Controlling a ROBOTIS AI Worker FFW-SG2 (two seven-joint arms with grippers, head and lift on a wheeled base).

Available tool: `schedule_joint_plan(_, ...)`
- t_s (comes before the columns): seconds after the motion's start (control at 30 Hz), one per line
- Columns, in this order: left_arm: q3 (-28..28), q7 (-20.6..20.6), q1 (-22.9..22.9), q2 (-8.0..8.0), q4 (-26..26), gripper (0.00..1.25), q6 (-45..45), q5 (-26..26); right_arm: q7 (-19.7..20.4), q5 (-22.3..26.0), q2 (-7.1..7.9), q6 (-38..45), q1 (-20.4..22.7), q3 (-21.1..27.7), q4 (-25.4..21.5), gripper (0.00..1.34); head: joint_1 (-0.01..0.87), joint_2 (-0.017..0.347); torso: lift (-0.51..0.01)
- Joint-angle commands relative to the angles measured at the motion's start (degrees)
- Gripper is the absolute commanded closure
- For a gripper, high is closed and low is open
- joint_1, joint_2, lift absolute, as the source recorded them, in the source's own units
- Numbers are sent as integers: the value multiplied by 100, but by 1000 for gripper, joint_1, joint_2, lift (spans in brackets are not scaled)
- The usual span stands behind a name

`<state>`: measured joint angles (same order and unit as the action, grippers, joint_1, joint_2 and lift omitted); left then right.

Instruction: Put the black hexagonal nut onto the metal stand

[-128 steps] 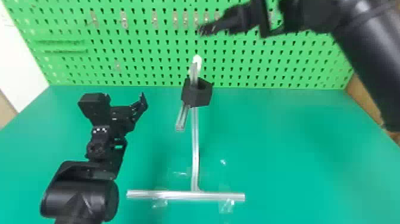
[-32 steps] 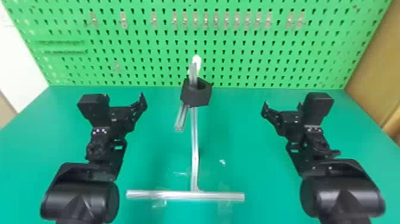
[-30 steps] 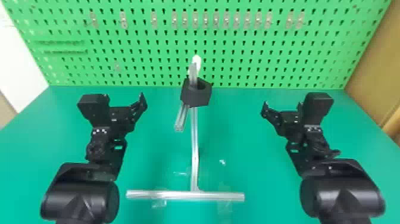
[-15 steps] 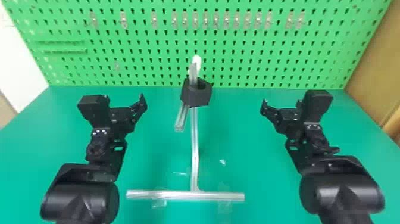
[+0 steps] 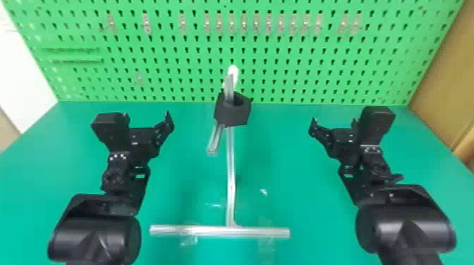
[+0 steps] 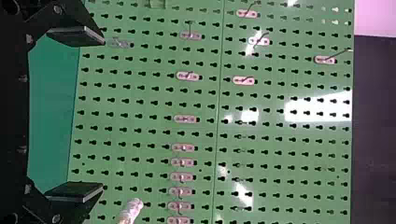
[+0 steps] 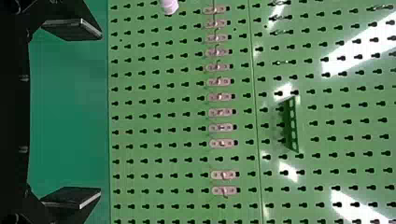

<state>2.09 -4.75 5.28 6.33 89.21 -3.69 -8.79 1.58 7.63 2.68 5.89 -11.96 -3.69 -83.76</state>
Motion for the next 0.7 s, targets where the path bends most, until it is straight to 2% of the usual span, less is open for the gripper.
schedule_joint_plan(0.0,2,1,0,0,0,179,-9,-9,0,19,-4,0,0,0,-9,122,693,81,-1)
schedule_joint_plan(0.67,-7,1,-9,0,0,182,-9,-18,0,72,5,0,0,9,-35,122,693,81,-1)
